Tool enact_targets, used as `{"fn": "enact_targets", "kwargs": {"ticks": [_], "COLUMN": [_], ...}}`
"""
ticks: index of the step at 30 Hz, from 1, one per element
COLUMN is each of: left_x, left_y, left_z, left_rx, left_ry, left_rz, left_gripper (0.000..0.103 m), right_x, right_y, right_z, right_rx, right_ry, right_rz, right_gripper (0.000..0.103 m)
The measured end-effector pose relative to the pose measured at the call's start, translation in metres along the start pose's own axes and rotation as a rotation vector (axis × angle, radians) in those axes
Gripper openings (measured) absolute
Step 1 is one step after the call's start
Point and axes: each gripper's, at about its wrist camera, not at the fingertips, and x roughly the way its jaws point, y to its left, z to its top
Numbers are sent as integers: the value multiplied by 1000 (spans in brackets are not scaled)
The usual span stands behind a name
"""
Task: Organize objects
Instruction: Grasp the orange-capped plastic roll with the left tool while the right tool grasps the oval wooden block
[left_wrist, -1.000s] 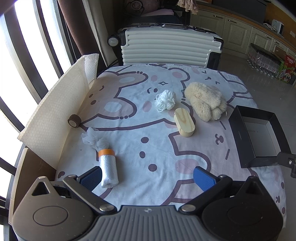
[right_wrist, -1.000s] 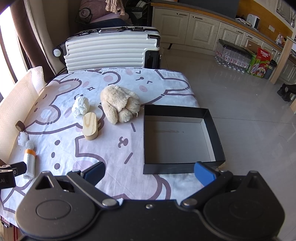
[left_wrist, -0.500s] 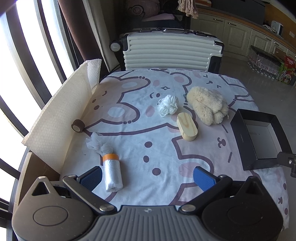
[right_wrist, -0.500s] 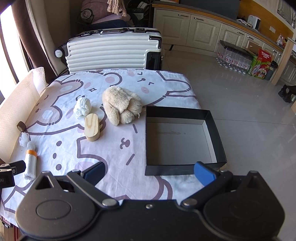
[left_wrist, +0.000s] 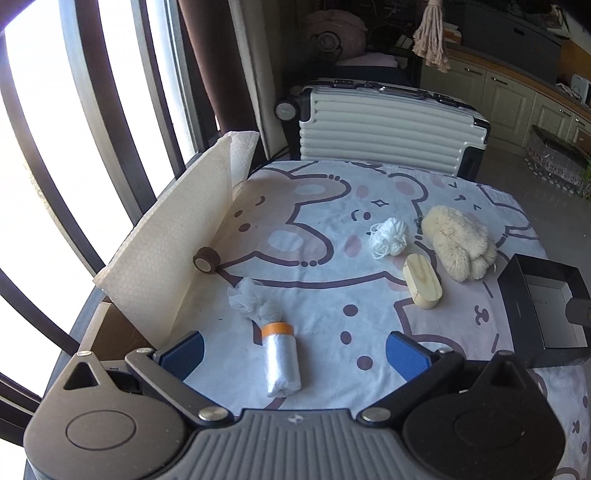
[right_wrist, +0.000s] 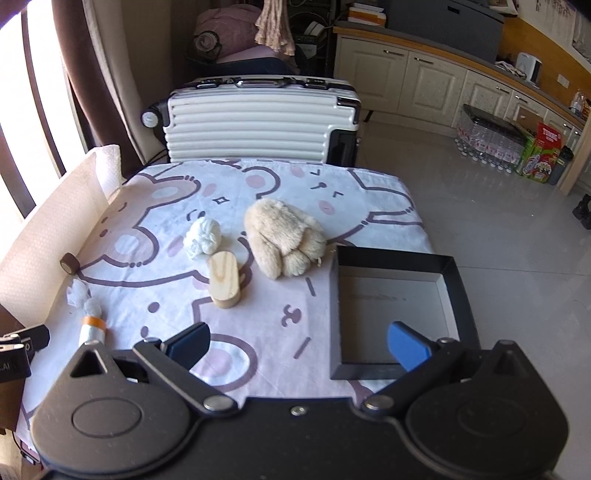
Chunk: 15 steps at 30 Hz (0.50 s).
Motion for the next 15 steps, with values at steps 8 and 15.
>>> {"fn": "enact_targets", "kwargs": {"ticks": [8,15], "left_x": [-2,-4], "left_y": [33,42], "left_z": [6,32], "left_rx": [-45,-46], "left_ry": [-1,-30], "left_rz": [28,36], "left_gripper": [103,103], "right_x": [2,0], "right_y": [35,61], "right_z": [15,49], "right_rx": [-38,-72], "right_ry": [13,-43], "right_rz": [58,89], "right_gripper": [103,103]}}
